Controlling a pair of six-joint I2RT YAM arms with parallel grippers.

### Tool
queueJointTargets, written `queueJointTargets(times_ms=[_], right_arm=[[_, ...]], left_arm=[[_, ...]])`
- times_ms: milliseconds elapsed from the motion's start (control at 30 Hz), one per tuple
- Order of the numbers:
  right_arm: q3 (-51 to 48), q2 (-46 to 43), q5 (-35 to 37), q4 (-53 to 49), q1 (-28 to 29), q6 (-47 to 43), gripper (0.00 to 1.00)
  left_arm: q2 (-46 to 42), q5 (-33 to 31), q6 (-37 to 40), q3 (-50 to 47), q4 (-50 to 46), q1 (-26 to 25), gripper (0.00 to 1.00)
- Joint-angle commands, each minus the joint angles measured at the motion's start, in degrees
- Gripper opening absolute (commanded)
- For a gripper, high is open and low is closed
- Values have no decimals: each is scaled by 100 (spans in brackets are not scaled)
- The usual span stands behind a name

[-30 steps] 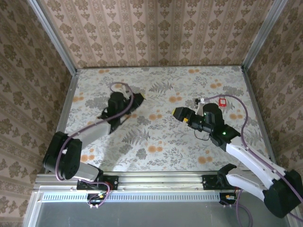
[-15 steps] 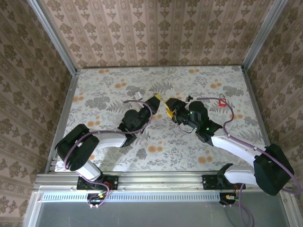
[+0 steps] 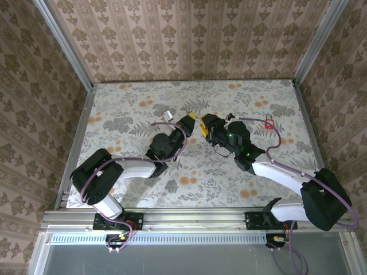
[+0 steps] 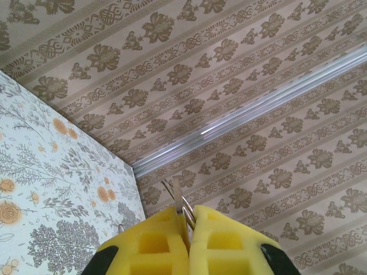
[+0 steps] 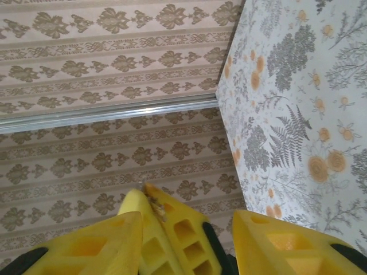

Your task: Unlock with the key

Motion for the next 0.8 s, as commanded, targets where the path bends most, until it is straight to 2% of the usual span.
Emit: queueJointTargets(times_ms=[0, 333, 767], right_arm=[[193, 201, 141, 461, -2, 156, 45], [289, 479, 129, 750, -11, 283, 39], [316, 498, 92, 886, 14, 443, 23]], left_arm=[[65, -108, -114, 121, 299, -52, 0], [80, -175, -139, 113, 298, -119, 0], [184, -256, -186, 113, 315, -229, 0]])
